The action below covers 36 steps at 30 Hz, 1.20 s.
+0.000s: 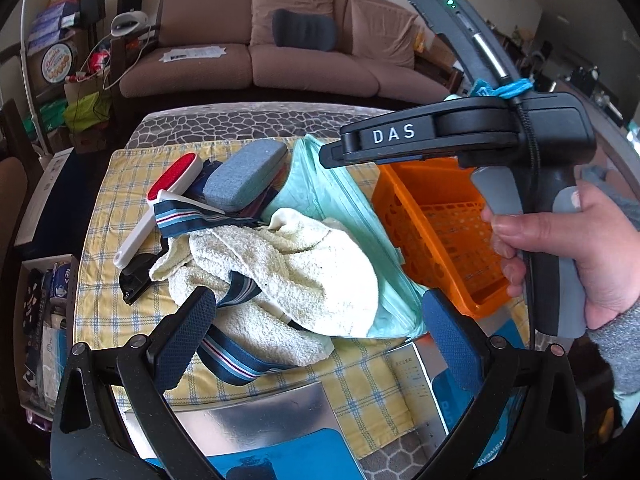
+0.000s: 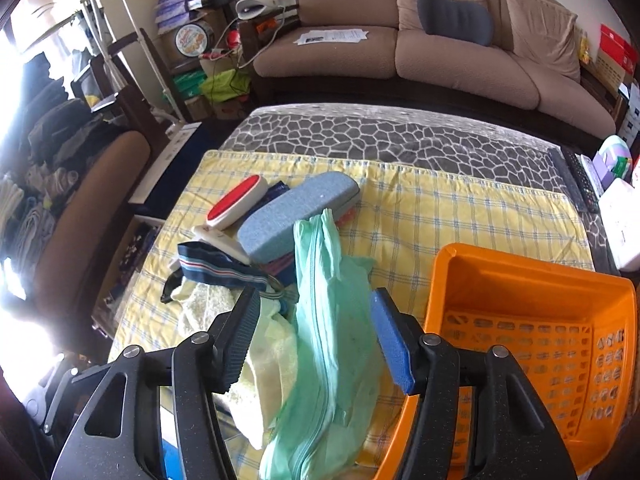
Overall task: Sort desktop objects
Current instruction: 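Close the right gripper on the mint-green bag and lift it, then carry the lifted green bag with the right gripper over the orange basket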
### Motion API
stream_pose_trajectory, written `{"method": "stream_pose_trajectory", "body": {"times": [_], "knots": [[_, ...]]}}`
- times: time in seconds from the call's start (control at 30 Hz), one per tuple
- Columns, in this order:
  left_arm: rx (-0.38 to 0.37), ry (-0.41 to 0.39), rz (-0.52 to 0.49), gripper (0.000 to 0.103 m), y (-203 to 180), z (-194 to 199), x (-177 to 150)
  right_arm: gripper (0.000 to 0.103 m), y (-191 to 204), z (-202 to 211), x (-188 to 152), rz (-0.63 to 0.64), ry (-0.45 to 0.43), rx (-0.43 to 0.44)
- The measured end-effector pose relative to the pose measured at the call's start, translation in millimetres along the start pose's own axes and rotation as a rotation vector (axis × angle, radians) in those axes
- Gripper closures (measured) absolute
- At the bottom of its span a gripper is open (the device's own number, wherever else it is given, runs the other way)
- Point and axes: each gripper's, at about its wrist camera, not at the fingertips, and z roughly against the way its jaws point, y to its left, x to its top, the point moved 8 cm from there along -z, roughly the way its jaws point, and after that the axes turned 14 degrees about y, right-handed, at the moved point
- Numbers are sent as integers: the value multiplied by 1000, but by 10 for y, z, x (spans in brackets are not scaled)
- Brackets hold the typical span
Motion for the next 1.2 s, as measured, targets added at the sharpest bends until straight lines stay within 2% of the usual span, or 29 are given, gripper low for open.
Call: {"method": "stream_pose_trajectory", "body": {"times": [0.17, 0.3, 0.33, 0.37, 0.4, 0.63, 0.77, 0.87, 0.93, 1.0, 1.1, 1.17, 1.2], "knots": [[28, 11, -5, 0, 153, -107, 62, 43, -56, -344, 116, -23, 40, -1], [21, 20, 2, 0, 234, -196, 125, 45, -102, -512, 169, -27, 55, -5], [17, 21, 3, 0, 235, -213, 135, 49, -100, -546, 172, -26, 60, -2], [11, 21, 3, 0, 228, -225, 143, 68, -107, -575, 170, -22, 65, 7], [4, 20, 2, 0, 212, -232, 149, 82, -114, -587, 173, -22, 63, 17], [-72, -3, -26, 0, -96, -146, 92, 85, -207, -265, 173, -81, -26, 125], [-125, -14, -74, 0, -412, -143, -27, 85, -241, -78, 118, -92, -43, 148], [-87, 21, -113, 0, -579, -306, -101, 85, -280, -9, 53, -105, -43, 164], [-90, 35, -110, 1, -630, -408, -130, 85, -299, 29, 8, -110, -45, 169], [-104, 40, -102, 8, -662, -472, -141, 85, -314, 58, -30, -113, -46, 171], [-109, 52, -101, 29, -675, -554, -167, 85, -348, 97, -75, -126, -50, 181], [-122, 78, -97, 50, -659, -616, -209, 85, -359, 132, -97, -132, -55, 192], [-133, 87, -95, 54, -646, -631, -227, 85, -358, 155, -105, -132, -59, 194]]}}
